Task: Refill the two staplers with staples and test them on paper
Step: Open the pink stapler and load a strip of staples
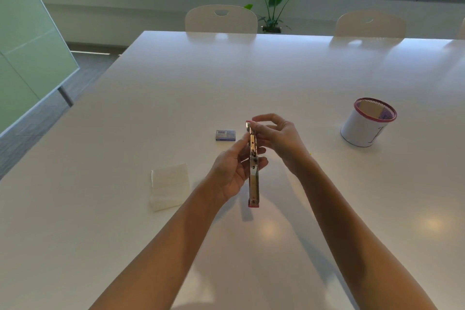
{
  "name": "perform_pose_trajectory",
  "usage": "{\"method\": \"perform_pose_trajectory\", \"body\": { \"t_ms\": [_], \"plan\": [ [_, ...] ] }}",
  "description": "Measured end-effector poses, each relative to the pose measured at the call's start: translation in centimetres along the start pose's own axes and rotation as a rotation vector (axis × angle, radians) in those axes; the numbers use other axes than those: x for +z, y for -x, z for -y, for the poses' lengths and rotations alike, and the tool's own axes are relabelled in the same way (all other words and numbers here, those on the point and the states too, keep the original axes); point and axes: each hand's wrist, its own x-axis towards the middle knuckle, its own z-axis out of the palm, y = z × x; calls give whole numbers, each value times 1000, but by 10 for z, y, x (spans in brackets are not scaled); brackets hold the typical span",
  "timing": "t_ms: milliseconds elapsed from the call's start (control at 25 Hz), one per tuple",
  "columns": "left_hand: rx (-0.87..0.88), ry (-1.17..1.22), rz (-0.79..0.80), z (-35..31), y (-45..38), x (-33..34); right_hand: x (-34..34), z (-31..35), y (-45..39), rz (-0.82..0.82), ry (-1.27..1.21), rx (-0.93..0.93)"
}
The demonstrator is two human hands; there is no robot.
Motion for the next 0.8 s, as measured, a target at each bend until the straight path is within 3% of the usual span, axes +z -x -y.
{"method": "perform_pose_trajectory", "body": {
  "t_ms": [240, 400, 560, 800],
  "plan": [
    [15, 107, -86, 3, -4, -2, 4, -8, 0, 12, 126, -19],
    [-11, 172, -92, 6, -10, -5, 3, -9, 2, -37, 338, -84],
    [-7, 72, -105, 9, -15, -7, 6, -7, 9, -131, 567, -294],
    [15, -1, -136, 13, -19, -8, 11, -6, 20, -33, 807, -405]
  ]
}}
